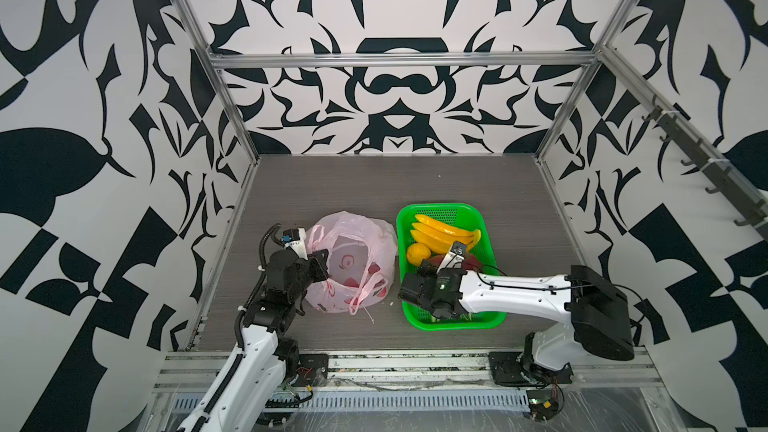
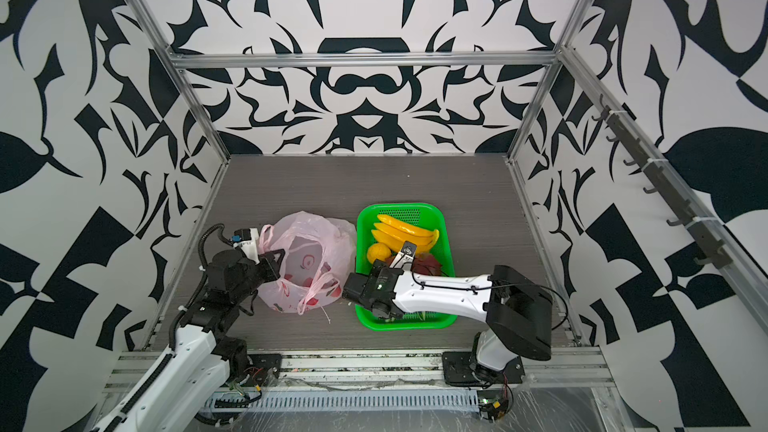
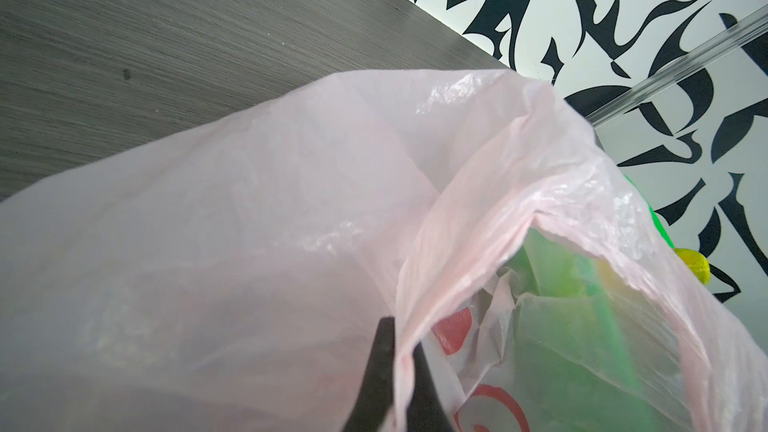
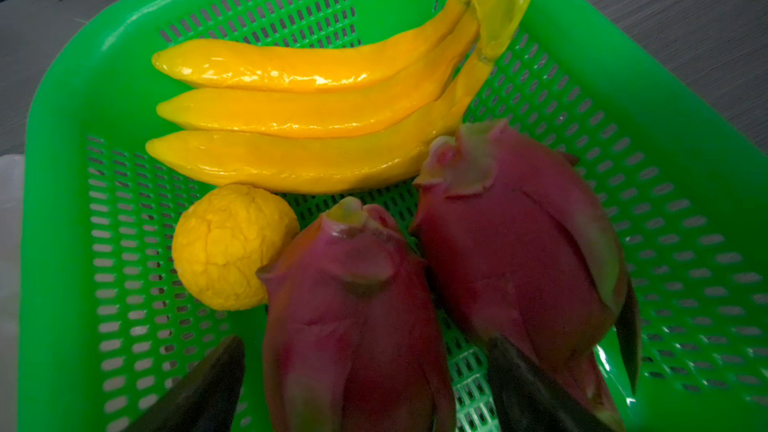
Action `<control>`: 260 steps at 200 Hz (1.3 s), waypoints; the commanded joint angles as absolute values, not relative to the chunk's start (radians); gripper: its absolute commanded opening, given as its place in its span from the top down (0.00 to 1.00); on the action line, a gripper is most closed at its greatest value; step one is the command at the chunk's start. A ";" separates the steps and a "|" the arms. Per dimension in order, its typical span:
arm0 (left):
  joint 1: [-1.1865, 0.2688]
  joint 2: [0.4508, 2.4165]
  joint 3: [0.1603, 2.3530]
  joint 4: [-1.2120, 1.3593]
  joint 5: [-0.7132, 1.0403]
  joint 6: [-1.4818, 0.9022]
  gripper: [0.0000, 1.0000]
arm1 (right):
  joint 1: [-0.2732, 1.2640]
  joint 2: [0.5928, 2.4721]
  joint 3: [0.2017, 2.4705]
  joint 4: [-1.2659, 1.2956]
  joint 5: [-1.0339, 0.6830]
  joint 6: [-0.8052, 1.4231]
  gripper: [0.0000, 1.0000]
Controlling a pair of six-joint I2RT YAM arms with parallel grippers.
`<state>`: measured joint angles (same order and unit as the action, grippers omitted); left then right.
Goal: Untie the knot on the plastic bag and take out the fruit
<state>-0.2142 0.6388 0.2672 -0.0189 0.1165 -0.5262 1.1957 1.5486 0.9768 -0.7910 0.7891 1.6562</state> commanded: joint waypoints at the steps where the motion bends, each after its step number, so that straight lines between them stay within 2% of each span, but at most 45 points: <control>1: -0.214 0.635 0.248 0.000 0.127 -0.525 1.00 | 1.204 1.548 1.019 -0.842 0.818 1.672 0.07; 94: -0.214 0.653 0.238 0.040 0.114 -0.526 1.00 | 1.212 1.503 1.029 -0.865 0.869 1.653 0.08; 159: -0.214 0.739 0.254 0.123 0.124 -0.539 1.00 | 1.212 1.457 1.051 -0.894 0.929 1.593 0.08; 197: -0.214 0.785 0.284 0.146 0.136 -0.533 0.83 | 1.212 1.421 1.025 -0.879 0.945 1.583 0.08; 235: -0.214 0.814 0.322 0.131 0.155 -0.537 0.55 | 1.212 1.397 1.011 -0.879 0.961 1.569 0.08; 260: -0.213 0.801 0.362 0.070 0.161 -0.537 0.43 | 1.209 1.380 1.001 -0.877 0.971 1.560 0.08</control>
